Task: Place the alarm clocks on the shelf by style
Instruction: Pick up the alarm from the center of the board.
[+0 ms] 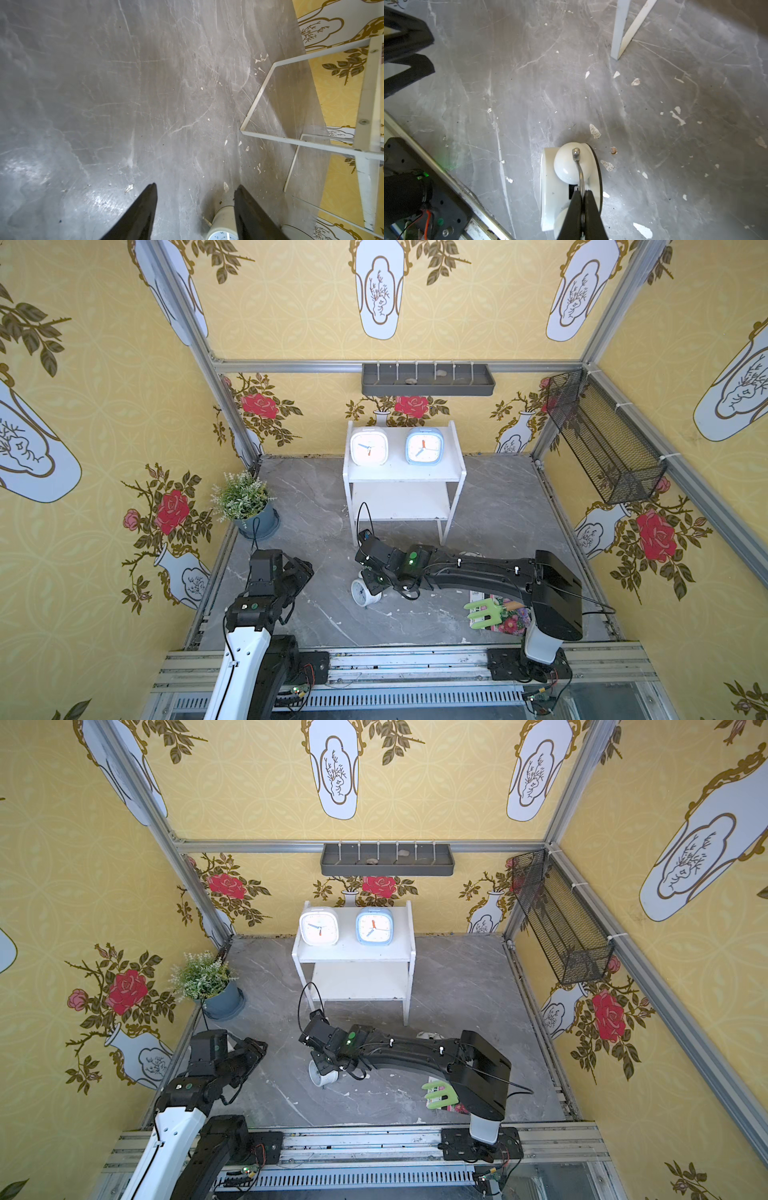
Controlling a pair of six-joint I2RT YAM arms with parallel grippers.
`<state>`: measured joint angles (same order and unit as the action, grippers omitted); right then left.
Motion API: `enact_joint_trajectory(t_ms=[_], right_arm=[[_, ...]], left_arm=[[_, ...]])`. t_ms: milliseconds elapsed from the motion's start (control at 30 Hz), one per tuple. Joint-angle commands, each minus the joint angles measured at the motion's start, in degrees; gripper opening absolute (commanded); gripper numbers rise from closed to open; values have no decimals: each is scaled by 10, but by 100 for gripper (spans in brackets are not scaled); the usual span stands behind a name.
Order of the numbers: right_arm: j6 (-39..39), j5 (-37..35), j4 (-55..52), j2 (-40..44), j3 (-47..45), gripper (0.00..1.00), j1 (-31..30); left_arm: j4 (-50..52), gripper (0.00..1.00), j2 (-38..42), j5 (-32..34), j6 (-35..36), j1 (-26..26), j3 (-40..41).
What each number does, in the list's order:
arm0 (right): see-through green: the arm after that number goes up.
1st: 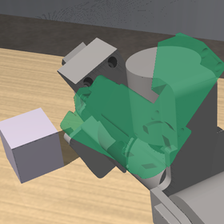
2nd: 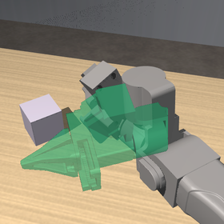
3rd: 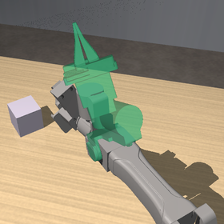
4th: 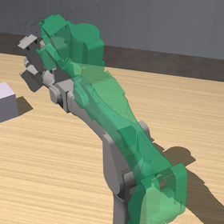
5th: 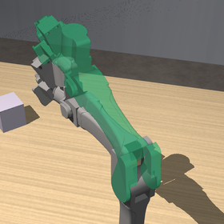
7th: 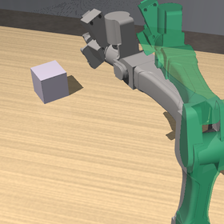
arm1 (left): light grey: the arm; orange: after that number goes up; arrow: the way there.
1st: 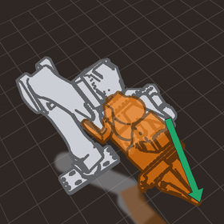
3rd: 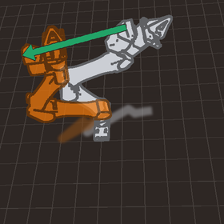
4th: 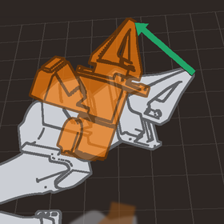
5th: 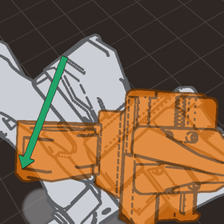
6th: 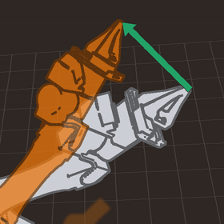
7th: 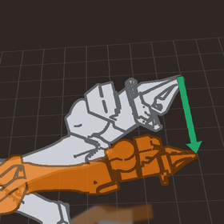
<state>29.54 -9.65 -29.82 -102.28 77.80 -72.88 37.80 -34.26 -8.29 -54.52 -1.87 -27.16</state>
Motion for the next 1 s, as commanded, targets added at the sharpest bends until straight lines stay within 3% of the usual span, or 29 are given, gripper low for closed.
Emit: enact_joint_trajectory(t_ms=[0,367,533,867,967], right_arm=[[23,-26,-35,-1,10,6,4],[30,-53,-76,22,18,5,5],[36,-51,-67,17,6,9,3],[45,-34,-48,43,-23,17,4],[50,-28,-40,47,-30,24,4]], left_arm=[[-30,62,-5,-13,-2,-27,6],[-100,62,-37,27,-31,-143,8],[-144,62,-46,33,-28,-187,17],[-174,62,-55,44,-15,-217,30],[-174,62,-56,44,-14,-219,32]])
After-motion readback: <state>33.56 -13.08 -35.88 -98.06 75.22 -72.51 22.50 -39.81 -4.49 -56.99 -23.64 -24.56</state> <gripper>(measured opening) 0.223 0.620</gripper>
